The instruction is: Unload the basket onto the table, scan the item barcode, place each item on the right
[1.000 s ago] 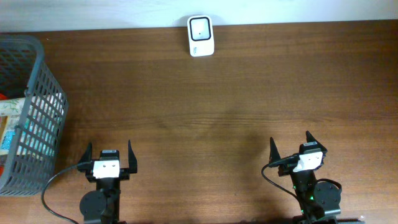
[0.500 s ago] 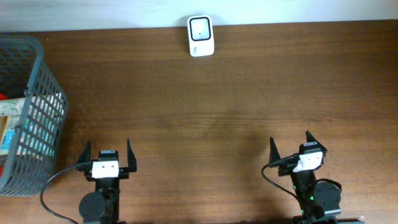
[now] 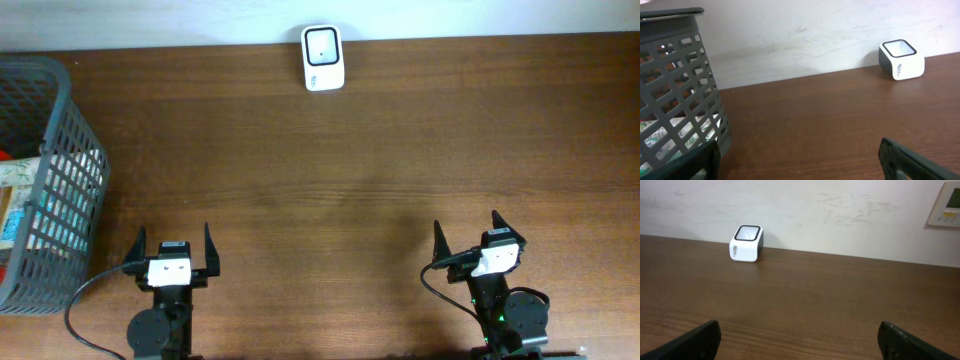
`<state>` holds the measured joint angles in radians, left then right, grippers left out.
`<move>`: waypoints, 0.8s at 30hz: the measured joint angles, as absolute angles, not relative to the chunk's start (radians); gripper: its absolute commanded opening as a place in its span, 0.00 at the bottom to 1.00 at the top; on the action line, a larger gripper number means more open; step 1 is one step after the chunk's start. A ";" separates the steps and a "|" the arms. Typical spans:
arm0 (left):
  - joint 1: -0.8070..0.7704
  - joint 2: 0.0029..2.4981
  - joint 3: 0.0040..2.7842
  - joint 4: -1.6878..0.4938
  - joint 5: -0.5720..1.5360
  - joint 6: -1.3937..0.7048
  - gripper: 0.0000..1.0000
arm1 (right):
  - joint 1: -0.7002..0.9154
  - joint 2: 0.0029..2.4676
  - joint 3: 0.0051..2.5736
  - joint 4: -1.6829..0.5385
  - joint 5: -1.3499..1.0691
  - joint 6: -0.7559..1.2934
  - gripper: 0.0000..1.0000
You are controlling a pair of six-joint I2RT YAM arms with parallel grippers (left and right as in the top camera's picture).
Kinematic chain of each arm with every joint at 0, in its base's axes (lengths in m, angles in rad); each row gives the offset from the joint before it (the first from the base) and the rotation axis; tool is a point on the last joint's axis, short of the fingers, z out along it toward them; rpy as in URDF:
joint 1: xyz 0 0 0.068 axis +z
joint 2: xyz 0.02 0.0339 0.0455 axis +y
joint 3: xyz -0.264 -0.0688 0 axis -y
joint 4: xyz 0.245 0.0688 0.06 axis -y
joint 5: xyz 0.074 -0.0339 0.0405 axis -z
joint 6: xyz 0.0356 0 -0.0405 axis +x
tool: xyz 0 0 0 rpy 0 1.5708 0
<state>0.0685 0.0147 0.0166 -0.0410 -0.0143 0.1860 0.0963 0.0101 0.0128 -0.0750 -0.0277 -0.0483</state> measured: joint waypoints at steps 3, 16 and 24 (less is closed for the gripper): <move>0.068 0.015 0.017 -0.040 -0.014 0.186 0.99 | 0.096 0.010 0.013 -0.075 -0.028 -0.049 0.98; 0.068 0.015 0.017 -0.017 -0.014 0.186 0.99 | 0.096 0.010 0.013 -0.075 -0.028 -0.048 0.98; 0.068 0.015 0.017 -0.017 -0.013 0.161 0.99 | 0.096 0.010 0.013 -0.075 -0.027 -0.048 0.98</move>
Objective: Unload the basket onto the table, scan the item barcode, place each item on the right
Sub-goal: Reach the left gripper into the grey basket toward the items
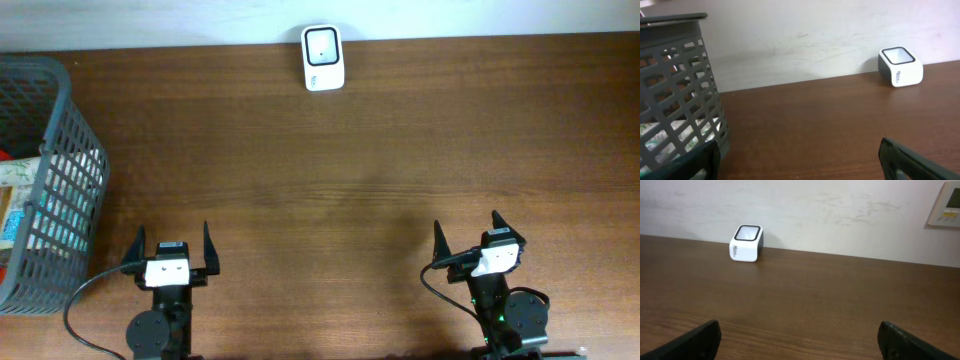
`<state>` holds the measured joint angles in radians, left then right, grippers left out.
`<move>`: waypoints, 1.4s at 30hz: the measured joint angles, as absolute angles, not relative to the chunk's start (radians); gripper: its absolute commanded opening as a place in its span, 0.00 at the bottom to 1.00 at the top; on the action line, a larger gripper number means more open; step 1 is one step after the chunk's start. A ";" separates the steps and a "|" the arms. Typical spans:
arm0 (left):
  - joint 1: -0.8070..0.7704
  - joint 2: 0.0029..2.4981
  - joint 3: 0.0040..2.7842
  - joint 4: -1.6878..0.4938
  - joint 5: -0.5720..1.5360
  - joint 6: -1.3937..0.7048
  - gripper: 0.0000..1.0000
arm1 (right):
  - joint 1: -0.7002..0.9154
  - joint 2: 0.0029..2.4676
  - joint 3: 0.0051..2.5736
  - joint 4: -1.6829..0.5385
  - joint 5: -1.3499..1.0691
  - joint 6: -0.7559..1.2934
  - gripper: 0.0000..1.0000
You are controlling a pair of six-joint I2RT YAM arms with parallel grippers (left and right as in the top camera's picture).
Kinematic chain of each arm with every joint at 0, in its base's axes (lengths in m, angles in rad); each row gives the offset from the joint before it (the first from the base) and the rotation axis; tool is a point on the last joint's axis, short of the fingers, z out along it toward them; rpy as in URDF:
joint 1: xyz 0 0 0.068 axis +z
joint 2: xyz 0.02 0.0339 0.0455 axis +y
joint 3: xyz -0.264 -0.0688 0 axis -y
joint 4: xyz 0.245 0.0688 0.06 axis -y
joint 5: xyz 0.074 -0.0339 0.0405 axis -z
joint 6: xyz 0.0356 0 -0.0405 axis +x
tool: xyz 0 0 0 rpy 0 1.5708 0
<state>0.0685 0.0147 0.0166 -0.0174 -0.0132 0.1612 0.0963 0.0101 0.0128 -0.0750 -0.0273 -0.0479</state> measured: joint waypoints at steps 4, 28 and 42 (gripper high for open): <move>0.068 0.023 0.051 -0.055 0.006 0.134 0.99 | 0.096 0.010 0.013 -0.075 -0.028 -0.048 0.98; 0.068 1.417 1.715 -1.044 0.245 0.123 0.99 | 0.097 0.010 0.013 -0.075 -0.028 -0.048 0.98; 0.510 1.430 1.768 -0.894 -0.031 -0.112 1.00 | 0.097 0.010 0.013 -0.075 -0.028 -0.048 0.98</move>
